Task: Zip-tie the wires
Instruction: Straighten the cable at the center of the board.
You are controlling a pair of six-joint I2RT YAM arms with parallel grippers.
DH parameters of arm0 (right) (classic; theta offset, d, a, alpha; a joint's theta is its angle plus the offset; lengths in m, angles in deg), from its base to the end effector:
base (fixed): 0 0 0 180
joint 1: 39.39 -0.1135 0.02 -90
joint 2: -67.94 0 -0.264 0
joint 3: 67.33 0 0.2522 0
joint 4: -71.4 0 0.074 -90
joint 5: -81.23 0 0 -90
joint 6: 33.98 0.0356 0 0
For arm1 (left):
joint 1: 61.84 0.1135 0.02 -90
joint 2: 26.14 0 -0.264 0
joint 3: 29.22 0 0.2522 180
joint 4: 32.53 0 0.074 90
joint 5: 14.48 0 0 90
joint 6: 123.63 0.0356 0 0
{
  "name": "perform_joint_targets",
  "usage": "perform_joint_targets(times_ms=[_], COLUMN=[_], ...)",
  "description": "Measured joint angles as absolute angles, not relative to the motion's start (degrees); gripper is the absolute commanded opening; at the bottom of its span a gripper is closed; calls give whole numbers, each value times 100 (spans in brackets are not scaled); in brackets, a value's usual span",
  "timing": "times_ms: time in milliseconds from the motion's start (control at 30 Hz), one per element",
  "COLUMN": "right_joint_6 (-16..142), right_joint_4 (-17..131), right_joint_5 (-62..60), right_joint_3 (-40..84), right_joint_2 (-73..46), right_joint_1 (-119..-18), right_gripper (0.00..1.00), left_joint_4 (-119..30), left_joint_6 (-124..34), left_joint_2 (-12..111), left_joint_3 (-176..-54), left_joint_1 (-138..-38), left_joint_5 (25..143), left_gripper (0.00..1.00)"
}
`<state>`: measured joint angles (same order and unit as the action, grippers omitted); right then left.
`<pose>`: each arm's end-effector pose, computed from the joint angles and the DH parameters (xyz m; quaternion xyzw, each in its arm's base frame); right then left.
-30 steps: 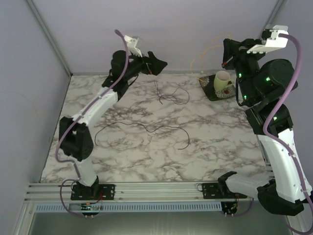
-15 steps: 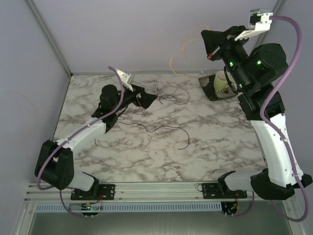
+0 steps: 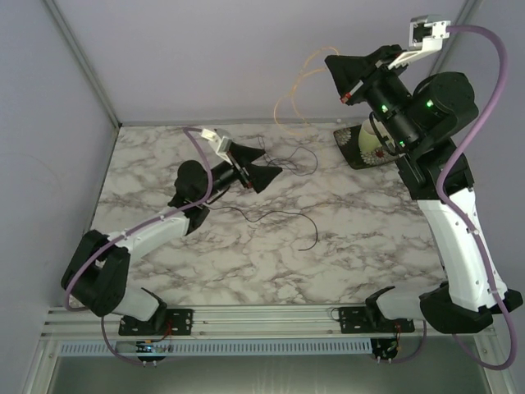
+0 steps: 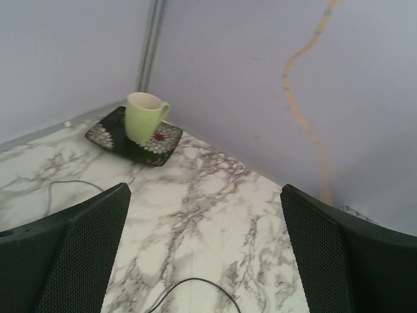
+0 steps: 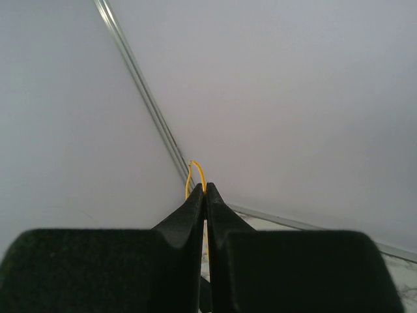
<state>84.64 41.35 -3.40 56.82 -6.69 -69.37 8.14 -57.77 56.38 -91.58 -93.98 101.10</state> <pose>0.1862 0.1113 0.5964 -0.0451 0.5762 0.4227 0.6980 0.2643 -0.1842 0.3255 0.2202 0.5417 -0.4892 0.6471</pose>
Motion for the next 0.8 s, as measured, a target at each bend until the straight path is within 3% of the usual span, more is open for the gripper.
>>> perform_joint_targets(times_ms=[467,800], right_joint_6=[8993,8993], right_joint_4=[4672,4777], right_joint_5=[285,307], right_joint_3=[5415,5404], right_joint_2=[-645,-647], right_joint_1=[-6937,-6937], right_gripper=[0,0], left_joint_4=[1405,1426], left_joint_6=[-5842,-5455], left_joint_2=[7297,7424], left_joint_3=[-9785,-9949], left_joint_1=[-9855,-9855], left_joint_5=[9726,9131], left_gripper=[100,100])
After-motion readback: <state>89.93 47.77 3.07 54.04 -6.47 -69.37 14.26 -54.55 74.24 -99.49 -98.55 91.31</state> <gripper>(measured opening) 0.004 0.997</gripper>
